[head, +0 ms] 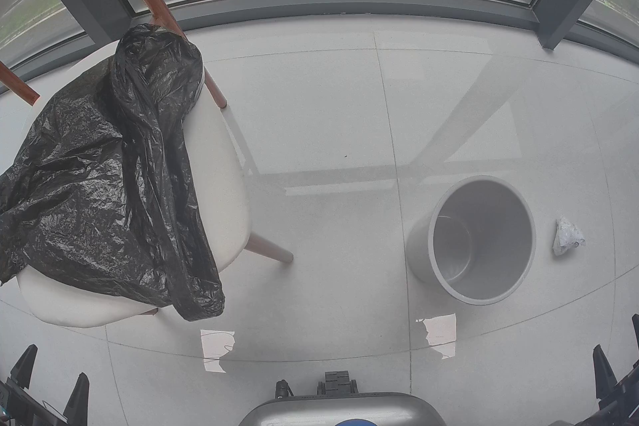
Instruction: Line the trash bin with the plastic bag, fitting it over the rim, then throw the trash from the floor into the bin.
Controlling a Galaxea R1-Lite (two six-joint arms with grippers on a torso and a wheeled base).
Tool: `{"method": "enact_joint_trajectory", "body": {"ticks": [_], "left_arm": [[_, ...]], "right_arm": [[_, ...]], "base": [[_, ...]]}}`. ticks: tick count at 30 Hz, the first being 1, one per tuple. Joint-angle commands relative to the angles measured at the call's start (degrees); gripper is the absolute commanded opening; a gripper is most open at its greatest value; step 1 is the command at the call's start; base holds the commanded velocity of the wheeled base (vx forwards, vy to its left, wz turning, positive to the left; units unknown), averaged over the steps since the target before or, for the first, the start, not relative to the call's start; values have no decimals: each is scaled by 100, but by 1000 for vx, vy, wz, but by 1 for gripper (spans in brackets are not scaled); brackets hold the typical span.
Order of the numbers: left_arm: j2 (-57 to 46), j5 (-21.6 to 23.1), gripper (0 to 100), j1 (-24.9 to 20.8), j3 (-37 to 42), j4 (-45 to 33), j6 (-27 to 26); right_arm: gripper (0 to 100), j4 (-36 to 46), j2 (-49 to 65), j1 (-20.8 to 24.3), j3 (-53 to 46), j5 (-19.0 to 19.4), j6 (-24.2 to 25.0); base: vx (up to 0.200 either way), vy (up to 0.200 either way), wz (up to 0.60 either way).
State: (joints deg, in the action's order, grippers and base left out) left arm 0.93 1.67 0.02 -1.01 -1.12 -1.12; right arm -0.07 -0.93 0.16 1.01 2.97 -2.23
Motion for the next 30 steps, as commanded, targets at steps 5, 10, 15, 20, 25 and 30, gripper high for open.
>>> {"method": "enact_joint_trajectory", "body": {"ticks": [5, 10, 15, 20, 25, 30], "left_arm": [[-5, -18, 100, -2, 57, -2, -11], [-5, -220, 100, 6, 101, 139, 7], [-5, -255, 100, 6, 101, 182, -46], [1375, -185, 100, -600, -1876, 332, 367], [2439, 202, 100, -1171, -2465, 314, 420], [4267, 475, 100, -1646, -3933, 332, 437]], "right_arm": [[100, -1, 84, 2, -101, 1, -5], [100, -1, 84, 2, -101, -7, 3], [100, -1, 84, 2, -101, -16, 3], [100, -1, 84, 2, -101, -16, -5], [100, -1, 84, 2, -101, -16, 3], [100, -1, 84, 2, -101, -16, 3]], "base": [[0, 0, 0], [0, 0, 0], [0, 0, 0], [0, 0, 0], [0, 0, 0], [0, 0, 0]]}}
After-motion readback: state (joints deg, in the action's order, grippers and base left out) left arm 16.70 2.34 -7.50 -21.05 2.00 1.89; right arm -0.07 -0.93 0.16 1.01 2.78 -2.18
